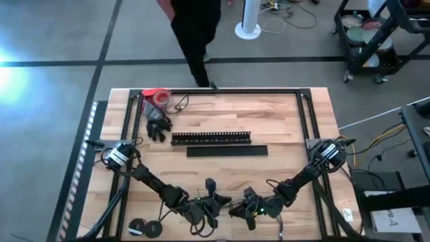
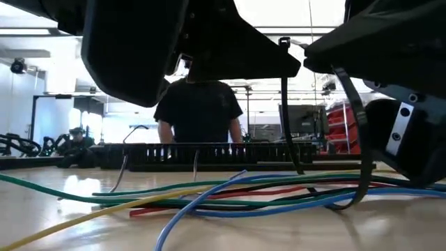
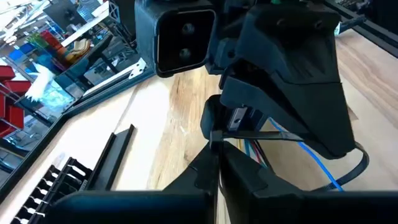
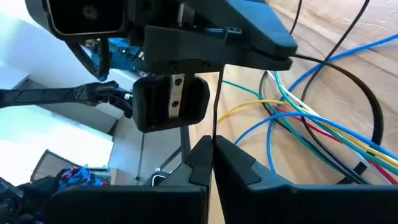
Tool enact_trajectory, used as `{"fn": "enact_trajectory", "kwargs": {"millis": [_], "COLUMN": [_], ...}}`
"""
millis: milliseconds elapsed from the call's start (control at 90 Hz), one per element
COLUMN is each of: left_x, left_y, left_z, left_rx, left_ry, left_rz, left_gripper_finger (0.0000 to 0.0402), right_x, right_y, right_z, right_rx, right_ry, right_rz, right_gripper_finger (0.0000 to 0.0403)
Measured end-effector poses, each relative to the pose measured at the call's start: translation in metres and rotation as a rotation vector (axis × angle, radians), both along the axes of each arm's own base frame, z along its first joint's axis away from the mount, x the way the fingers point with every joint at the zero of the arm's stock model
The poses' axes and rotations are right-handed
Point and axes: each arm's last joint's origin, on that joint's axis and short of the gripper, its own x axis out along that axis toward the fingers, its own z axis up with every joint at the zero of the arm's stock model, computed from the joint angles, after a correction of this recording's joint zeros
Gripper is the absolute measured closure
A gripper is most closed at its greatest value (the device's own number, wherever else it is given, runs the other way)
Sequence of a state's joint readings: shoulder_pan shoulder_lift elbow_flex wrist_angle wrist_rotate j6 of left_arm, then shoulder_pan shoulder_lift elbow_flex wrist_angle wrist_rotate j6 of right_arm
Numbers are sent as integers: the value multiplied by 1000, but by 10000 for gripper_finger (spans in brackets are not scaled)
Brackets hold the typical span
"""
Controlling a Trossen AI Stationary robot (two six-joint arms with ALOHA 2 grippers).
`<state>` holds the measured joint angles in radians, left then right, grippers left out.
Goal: Ziptie cables
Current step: Wrap the cable wires with the black zip tie
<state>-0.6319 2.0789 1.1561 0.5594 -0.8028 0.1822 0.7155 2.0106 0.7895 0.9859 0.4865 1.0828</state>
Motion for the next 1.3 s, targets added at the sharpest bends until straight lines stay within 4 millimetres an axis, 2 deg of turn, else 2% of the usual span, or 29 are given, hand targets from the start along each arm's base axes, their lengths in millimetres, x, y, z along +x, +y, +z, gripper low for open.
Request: {"fn": "enact_trajectory", "kwargs": {"millis": [544, 822, 1300], "left_x": [0, 4, 2], "left_y": [0, -2, -2], "left_z": [0, 7, 3], "left_rx": [26, 59, 54], "left_ry": [4, -7, 15], "left_rz": [-7, -19, -30], "left_gripper_finger": [402, 402, 402], "right_x": [0, 1, 1], "right_y": [0, -1, -2], "right_z": [0, 0, 0], "right_rx": [15, 22, 9], "right_ry": [3, 5, -4], "right_rz": [-9, -16, -35], "right_gripper_finger": [403, 403, 403]}}
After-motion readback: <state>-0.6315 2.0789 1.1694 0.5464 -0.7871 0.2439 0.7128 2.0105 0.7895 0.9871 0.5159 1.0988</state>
